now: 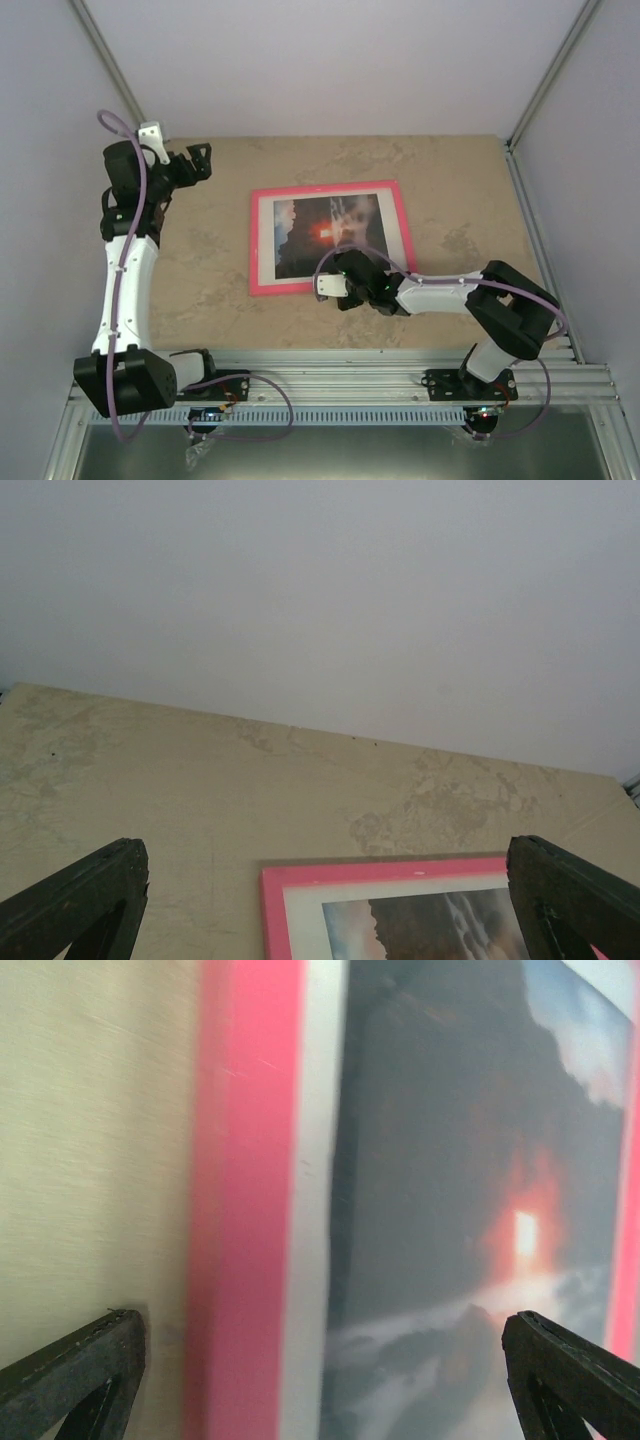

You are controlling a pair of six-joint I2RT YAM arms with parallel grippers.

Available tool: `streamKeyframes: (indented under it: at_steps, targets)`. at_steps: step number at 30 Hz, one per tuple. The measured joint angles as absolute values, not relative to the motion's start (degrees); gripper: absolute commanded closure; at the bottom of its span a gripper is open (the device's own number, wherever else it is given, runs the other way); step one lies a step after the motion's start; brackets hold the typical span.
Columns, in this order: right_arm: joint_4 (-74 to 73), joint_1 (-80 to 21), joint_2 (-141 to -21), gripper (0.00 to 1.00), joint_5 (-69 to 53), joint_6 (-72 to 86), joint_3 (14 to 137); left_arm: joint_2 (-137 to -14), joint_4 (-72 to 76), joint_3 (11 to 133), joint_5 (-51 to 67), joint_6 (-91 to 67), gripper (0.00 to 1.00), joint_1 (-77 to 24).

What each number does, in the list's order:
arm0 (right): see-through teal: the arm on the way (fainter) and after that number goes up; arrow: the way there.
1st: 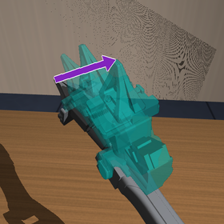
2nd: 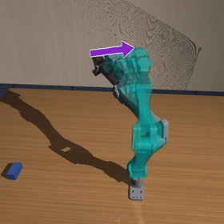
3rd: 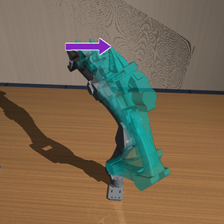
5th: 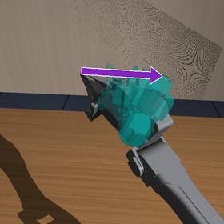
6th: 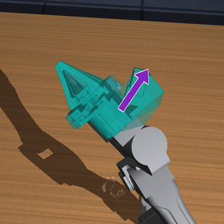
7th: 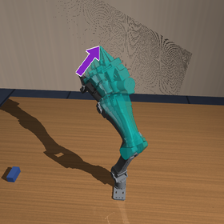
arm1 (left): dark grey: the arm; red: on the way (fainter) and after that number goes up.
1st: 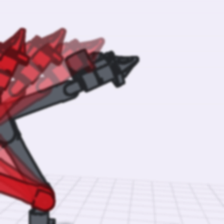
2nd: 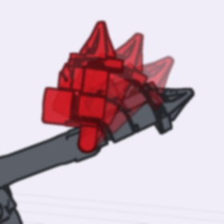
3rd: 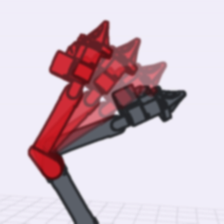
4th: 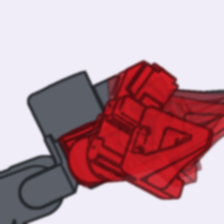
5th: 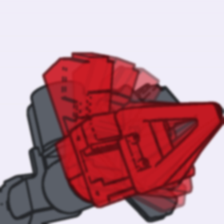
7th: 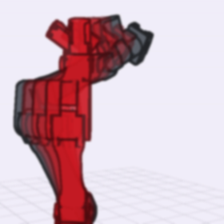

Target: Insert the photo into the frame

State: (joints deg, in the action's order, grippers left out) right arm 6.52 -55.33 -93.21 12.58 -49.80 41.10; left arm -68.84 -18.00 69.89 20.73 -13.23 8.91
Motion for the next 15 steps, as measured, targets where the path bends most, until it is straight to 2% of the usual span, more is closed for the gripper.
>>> streamKeyframes:
  at_steps: [9,15]
  targets:
    - [-17.28,-52.73,-86.17,0.02,-9.28,-48.47,49.69,-70.32,-19.22,69.89,21.06,-9.34,0.00,8.91]
    - [-26.28,-37.06,-78.26,0.02,-24.53,-43.51,59.83,-67.07,-23.66,68.58,19.31,-4.01,0.00,8.93]
